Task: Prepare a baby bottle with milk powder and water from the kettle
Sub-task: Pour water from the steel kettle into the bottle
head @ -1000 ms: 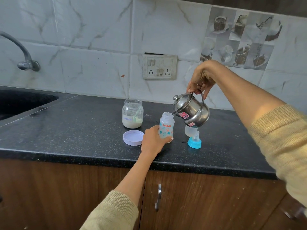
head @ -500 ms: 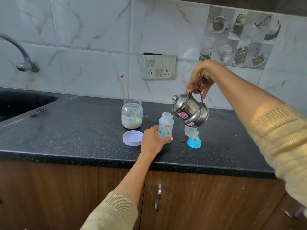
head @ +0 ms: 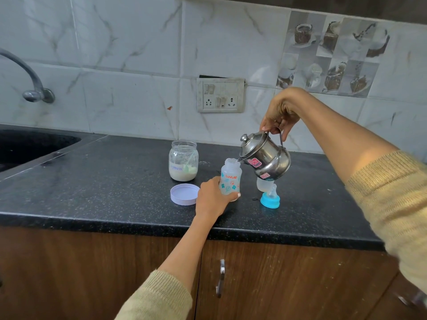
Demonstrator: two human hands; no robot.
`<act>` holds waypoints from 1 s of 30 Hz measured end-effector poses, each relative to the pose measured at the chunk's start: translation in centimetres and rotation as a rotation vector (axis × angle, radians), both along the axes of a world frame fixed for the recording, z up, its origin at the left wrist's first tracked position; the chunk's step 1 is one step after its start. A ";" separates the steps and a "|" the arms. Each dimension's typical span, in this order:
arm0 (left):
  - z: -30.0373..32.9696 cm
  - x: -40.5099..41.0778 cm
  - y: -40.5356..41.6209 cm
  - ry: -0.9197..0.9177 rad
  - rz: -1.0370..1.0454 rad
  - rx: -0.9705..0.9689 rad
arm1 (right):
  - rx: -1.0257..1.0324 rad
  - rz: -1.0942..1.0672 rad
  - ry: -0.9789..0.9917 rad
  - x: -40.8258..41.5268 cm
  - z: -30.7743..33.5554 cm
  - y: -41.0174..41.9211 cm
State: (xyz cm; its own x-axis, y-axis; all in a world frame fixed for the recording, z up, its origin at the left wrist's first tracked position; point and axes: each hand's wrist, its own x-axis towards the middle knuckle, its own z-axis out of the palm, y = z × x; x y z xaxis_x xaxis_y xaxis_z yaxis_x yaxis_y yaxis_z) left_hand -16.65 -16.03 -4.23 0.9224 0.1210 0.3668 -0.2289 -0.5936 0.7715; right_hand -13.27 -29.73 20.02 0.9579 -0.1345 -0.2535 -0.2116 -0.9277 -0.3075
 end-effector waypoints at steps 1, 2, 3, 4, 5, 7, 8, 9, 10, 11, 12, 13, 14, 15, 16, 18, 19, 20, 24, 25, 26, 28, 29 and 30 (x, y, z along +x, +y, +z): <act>0.0 0.0 0.0 -0.001 0.001 0.000 | 0.011 -0.005 -0.002 0.1 -0.2 -0.2; 0.0 0.0 0.0 -0.002 0.002 0.001 | 0.028 -0.012 -0.005 0.2 -0.3 -0.3; 0.0 0.0 0.0 -0.004 0.002 0.001 | 0.046 -0.017 -0.008 0.4 -0.5 -0.5; 0.0 0.0 0.0 -0.007 0.001 0.001 | 0.063 -0.020 -0.010 0.5 -0.6 -0.6; 0.0 0.0 0.0 -0.009 0.001 0.001 | 0.081 -0.024 -0.011 0.6 -0.7 -0.7; 0.0 -0.1 0.0 -0.006 0.001 0.000 | 0.121 -0.035 -0.012 0.9 -0.9 -1.0; 0.0 -0.1 0.0 -0.003 0.001 0.001 | 0.143 -0.042 -0.010 1.0 -1.0 -1.2; 0.0 -0.1 0.0 -0.002 0.002 0.000 | 0.166 -0.047 -0.005 1.0 -1.1 -1.4; 0.1 -0.1 0.0 -0.003 0.001 -0.001 | 0.192 -0.052 0.000 1.1 -1.2 -1.6; 0.1 -0.1 0.0 -0.006 -0.001 -0.002 | 0.221 -0.061 0.003 1.2 -1.3 -2.0; 0.1 -0.1 0.0 -0.007 -0.002 -0.003 | 0.252 -0.071 0.004 1.2 -1.3 -2.3; 0.1 -0.2 0.0 -0.007 -0.003 -0.002 | 0.282 -0.079 0.003 1.2 -1.3 -2.7; 0.1 -0.2 0.0 -0.005 -0.003 -0.003 | 0.312 -0.086 0.002 1.2 -1.3 -3.0; 0.1 -0.2 0.0 -0.005 -0.003 -0.004 | 0.344 -0.093 -0.001 1.2 -1.2 -3.4; 0.1 -0.2 0.0 -0.005 -0.001 -0.004 | 0.380 -0.102 -0.005 1.2 -1.2 -3.7; 0.1 -0.2 0.0 -0.004 0.002 0.000 | 0.456 -0.127 -0.013 1.4 -1.2 -4.4; 0.1 -0.2 0.0 -0.004 0.002 0.001 | 0.496 -0.143 -0.019 1.4 -1.3 -4.8; 0.1 -0.2 0.0 -0.005 0.002 0.000 | 0.539 -0.159 -0.028 1.5 -1.4 -5.1; 0.1 -0.2 0.0 0.005 0.005 -0.008 | 0.704 -0.198 -0.070 2.1 -2.3 -6.0; 0.1 -0.2 0.0 0.006 0.004 -0.010 | 0.733 -0.202 -0.078 2.3 -2.5 -6.1; 0.1 -0.2 0.0 0.007 0.004 -0.012 | 0.758 -0.204 -0.084 2.5 -2.8 -6.1; 0.1 -0.3 0.0 0.009 0.001 -0.020 | 0.805 -0.205 -0.088 3.0 -3.5 -5.9; 0.1 -0.3 0.0 0.012 -0.001 -0.024 | 0.822 -0.205 -0.083 3.3 -3.8 -5.8; 0.1 -0.3 0.0 0.015 -0.002 -0.028 | 0.829 -0.203 -0.074 3.6 -4.1 -5.5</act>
State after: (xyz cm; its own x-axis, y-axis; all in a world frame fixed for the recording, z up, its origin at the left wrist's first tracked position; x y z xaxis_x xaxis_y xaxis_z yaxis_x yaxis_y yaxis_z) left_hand -16.97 -16.06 -4.13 0.9279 0.1295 0.3496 -0.2184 -0.5709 0.7914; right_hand -9.68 -35.27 15.93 0.9534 -0.1036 -0.2835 -0.3018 -0.3433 -0.8894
